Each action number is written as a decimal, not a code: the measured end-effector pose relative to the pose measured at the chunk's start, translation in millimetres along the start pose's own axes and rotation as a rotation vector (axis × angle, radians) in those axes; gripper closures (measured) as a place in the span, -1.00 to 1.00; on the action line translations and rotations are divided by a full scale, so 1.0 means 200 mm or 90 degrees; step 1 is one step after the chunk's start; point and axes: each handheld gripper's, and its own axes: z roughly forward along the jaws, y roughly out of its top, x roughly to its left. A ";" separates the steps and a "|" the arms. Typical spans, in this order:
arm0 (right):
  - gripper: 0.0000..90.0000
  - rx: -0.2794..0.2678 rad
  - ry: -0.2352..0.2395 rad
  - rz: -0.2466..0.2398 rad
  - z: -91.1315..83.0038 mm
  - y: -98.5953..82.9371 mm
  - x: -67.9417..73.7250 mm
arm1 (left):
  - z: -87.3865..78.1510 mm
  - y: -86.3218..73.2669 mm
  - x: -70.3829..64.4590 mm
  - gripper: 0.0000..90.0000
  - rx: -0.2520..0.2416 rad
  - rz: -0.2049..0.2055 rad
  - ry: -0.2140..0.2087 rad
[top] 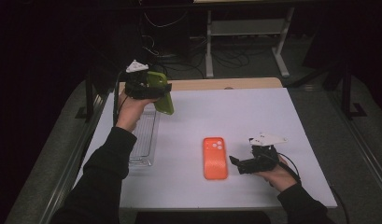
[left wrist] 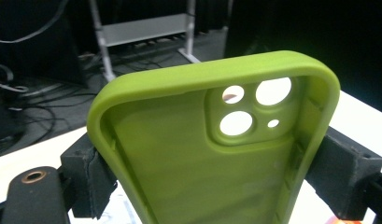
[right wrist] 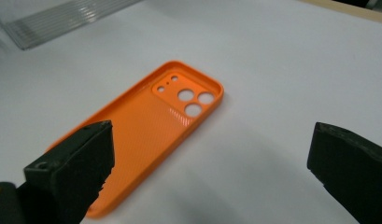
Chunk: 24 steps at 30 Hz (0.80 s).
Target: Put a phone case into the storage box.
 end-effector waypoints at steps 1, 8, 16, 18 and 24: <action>-1.00 0.002 -0.001 -0.002 -0.01 -0.01 0.00 | 0.00 0.00 0.02 -0.70 -0.002 -0.001 0.013; -1.00 0.010 -0.006 0.000 -0.04 -0.08 -0.01 | 0.01 0.02 0.14 -0.70 0.005 0.009 0.111; -1.00 0.006 -0.008 0.005 -0.07 -0.09 -0.02 | 0.08 -0.03 0.26 -0.70 0.029 -0.033 0.198; -1.00 0.005 -0.008 0.003 -0.07 -0.09 -0.02 | 0.10 -0.04 0.27 -0.70 0.032 -0.026 0.217; -1.00 0.006 -0.007 0.003 -0.07 -0.09 -0.02 | 0.18 -0.12 0.28 -0.71 0.036 -0.029 0.253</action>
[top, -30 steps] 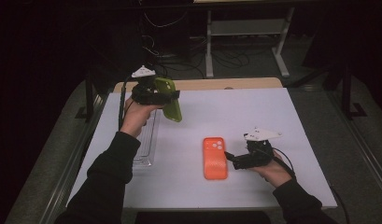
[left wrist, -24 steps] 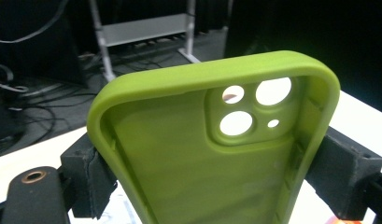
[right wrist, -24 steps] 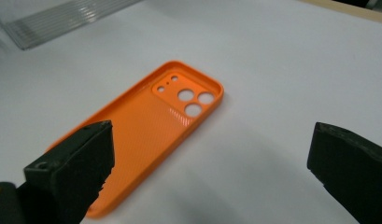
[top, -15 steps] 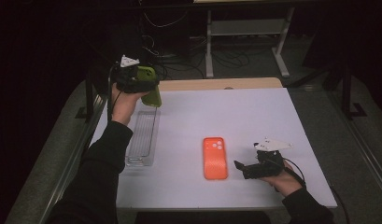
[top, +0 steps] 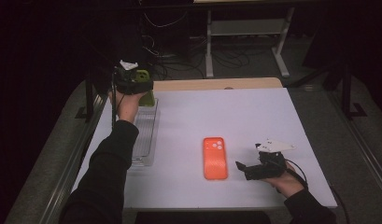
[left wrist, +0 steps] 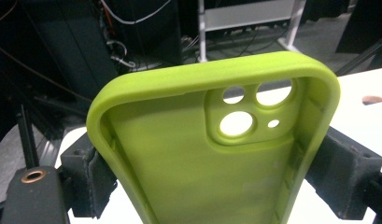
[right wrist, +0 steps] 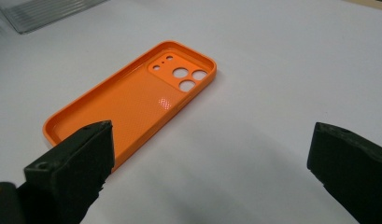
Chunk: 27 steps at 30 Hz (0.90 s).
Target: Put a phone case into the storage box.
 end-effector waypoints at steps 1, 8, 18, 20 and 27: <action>-1.00 0.001 0.001 0.001 0.00 0.00 0.00 | 0.02 -0.01 0.00 -0.71 0.000 -0.006 0.002; -1.00 -0.002 0.004 -0.008 0.00 0.00 0.00 | 0.09 -0.11 0.00 -0.71 0.020 -0.006 0.027; -1.00 -0.004 0.004 -0.006 0.00 0.01 0.01 | 0.13 -0.17 0.01 -0.71 0.037 -0.001 0.039; -1.00 -0.003 0.002 -0.010 0.00 0.00 0.00 | 0.14 -0.18 0.00 -0.71 0.036 -0.007 0.041; -1.00 -0.004 0.004 -0.007 0.00 0.00 0.00 | 0.16 -0.18 0.00 -0.72 0.032 -0.016 0.046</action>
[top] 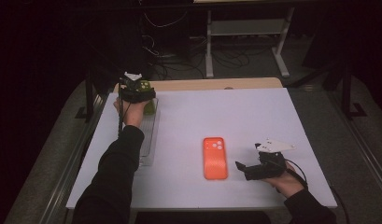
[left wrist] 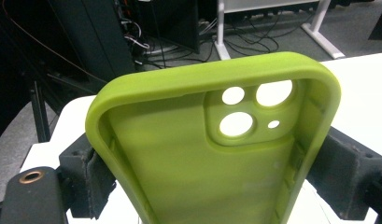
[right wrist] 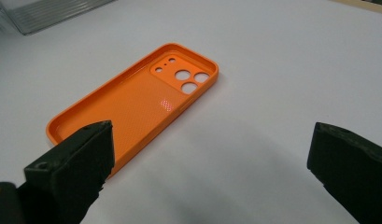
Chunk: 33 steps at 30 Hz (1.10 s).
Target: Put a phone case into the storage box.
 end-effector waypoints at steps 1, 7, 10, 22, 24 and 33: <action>-1.00 0.000 0.000 0.000 0.00 0.00 0.00 | 0.00 0.00 0.00 -0.72 -0.003 0.000 0.001; -1.00 -0.003 -0.001 0.000 0.00 0.00 0.00 | 0.03 -0.01 -0.01 -0.73 0.005 0.007 0.011; -1.00 -0.004 -0.002 0.001 -0.01 0.00 0.00 | 0.03 -0.01 -0.01 -0.74 0.004 0.009 0.010; -1.00 -0.002 0.000 -0.003 0.00 0.00 0.00 | 0.02 -0.01 0.02 -1.00 0.009 -0.011 -0.006; -1.00 0.004 0.002 0.005 0.00 0.00 0.01 | 0.01 -0.01 0.04 -1.00 0.018 -0.007 -0.012; -1.00 0.000 -0.002 -0.002 0.01 0.00 -0.01 | -0.12 -0.01 0.07 -1.00 0.054 0.002 -0.081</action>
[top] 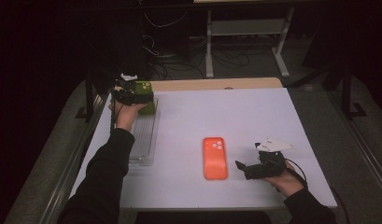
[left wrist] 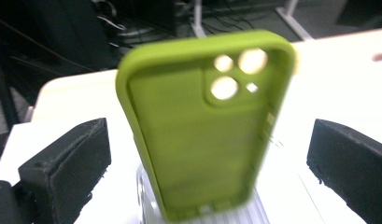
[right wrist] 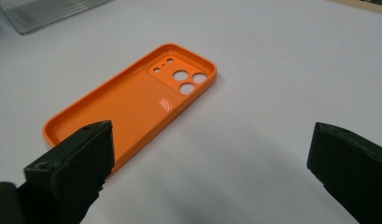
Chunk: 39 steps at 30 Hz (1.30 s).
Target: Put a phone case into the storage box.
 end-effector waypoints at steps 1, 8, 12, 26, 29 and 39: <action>-1.00 0.005 0.001 0.003 0.00 0.00 0.00 | -0.02 -0.01 0.00 -1.00 0.009 0.008 -0.004; -1.00 -0.005 -0.012 -0.004 -0.02 0.01 -0.02 | -0.15 -0.06 0.00 -1.00 0.032 0.050 -0.073; -1.00 -0.002 -0.013 0.000 -0.02 0.01 -0.02 | -0.22 -0.09 -0.02 -1.00 0.037 0.067 -0.118; -1.00 0.003 -0.014 0.002 -0.02 0.02 -0.03 | -0.39 -0.21 -0.24 -1.00 0.033 0.128 -0.281; -1.00 0.001 -0.012 0.001 -0.02 0.03 -0.03 | -0.40 -0.23 -0.31 -1.00 0.031 0.149 -0.317; -1.00 0.008 0.017 0.000 0.00 0.07 -0.03 | -0.43 -0.33 -0.51 -1.00 0.016 0.198 -0.394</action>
